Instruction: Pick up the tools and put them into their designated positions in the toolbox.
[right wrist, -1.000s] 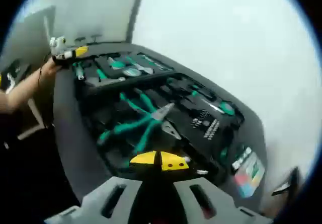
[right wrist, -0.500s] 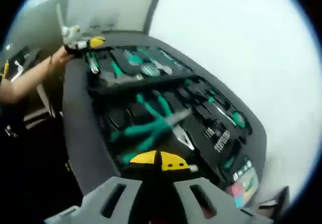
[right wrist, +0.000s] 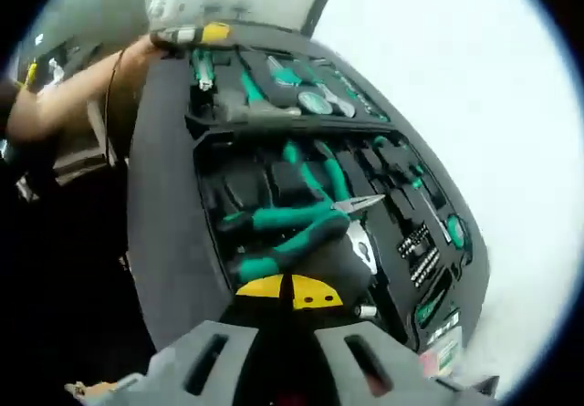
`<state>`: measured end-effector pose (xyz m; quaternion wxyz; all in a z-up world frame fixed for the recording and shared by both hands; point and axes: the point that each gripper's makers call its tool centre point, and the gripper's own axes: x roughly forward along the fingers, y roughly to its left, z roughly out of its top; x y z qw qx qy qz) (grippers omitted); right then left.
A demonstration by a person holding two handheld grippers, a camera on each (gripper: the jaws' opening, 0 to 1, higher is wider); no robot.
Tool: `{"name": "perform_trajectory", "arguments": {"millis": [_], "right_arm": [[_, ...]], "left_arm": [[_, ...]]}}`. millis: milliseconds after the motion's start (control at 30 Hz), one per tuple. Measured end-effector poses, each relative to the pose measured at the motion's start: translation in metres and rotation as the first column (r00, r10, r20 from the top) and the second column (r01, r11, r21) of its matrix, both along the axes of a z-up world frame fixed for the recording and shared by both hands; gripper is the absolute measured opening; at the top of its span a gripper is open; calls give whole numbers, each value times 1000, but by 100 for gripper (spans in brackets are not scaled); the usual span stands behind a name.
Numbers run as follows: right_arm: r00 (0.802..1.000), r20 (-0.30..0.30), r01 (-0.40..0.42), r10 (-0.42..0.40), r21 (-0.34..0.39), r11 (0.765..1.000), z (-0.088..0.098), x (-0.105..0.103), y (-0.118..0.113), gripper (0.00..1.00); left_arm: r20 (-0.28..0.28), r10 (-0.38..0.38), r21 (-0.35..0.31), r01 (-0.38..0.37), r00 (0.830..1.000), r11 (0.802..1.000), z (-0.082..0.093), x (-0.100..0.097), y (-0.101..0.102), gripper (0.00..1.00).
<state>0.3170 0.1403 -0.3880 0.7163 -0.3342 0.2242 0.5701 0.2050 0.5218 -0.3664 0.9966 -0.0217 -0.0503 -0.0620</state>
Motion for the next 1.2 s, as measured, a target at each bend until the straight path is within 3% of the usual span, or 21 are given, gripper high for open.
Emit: {"name": "perform_trajectory", "arguments": {"millis": [100,200,233,300,333,367,500,533,567,600,633,667,733,767,800,867,900,1033,1067,1133,1200], "right_arm": [[966,-256,70,-24,172,983,14,-16,4,0],[873,-462,275,-158,199,941,21,7,-3,0],[840,-512,324,-181,205,924,23,15,-3,0],[833,-524,357,-181,257,898,29,26,1,3],[812,-540,378,-221,199,904,21,24,-1,6],[806,-534,392,-256,156,907,14,25,-2,11],[845,-456,372,-279,126,920,5,29,15,18],[885,-349,360,-309,92,928,-2,34,17,18],[906,-277,352,-321,69,934,-6,35,19,18],[918,-201,349,-342,1,937,-14,35,20,18],[923,-187,342,-336,2,940,-15,30,29,19],[931,-98,348,-351,-47,936,-18,30,29,19],[935,-26,350,-354,-99,932,-13,32,26,17],[919,-6,390,-394,-119,913,-13,32,22,10],[906,68,423,-418,-118,898,-12,43,15,8],[883,61,469,-464,-124,875,-12,41,4,7],[891,84,454,-447,-92,886,-8,42,0,7],[836,2,548,-549,-77,833,-13,43,-24,7],[807,-40,586,-590,-74,807,-14,44,-32,7],[774,-39,630,-633,-67,774,-11,57,-47,7],[760,-61,645,-648,-61,762,-13,54,-54,7]], "left_arm": [[-1,2,0,-2,1000,1000,0,0,1,16],[-8,3,3,-3,1000,1000,-1,0,-2,16],[-10,3,4,-3,1000,1000,-1,0,-2,16],[-14,2,6,-2,1000,1000,-2,1,-2,16],[-16,1,7,-1,1000,1000,-2,1,-2,16],[-16,1,7,-1,1000,1000,-2,1,-2,16],[-14,1,3,-1,1000,1000,-2,1,0,16],[-13,2,2,-2,1000,1000,-2,2,1,16],[-14,2,3,-2,1000,1000,-2,2,2,16],[-14,2,3,-2,1000,1000,-2,2,2,16],[-15,1,4,-1,1000,1000,-2,2,2,16],[-15,1,4,-1,1000,1000,-2,2,2,16],[-14,0,3,0,1000,1000,-2,2,2,16],[-11,-1,-1,1,1000,1000,-2,2,2,16],[-11,-1,-1,1,1000,1000,-1,2,2,16],[-9,-2,-4,2,1000,1000,-1,2,3,16],[-8,-3,-4,2,1000,1000,-1,2,3,16],[-6,-9,-7,9,1000,1000,0,2,2,16],[-4,-11,-8,11,1000,1000,1,2,3,16],[0,-13,-13,13,1000,1000,1,2,3,16],[3,-14,-15,15,1000,1000,2,2,3,16]]}}
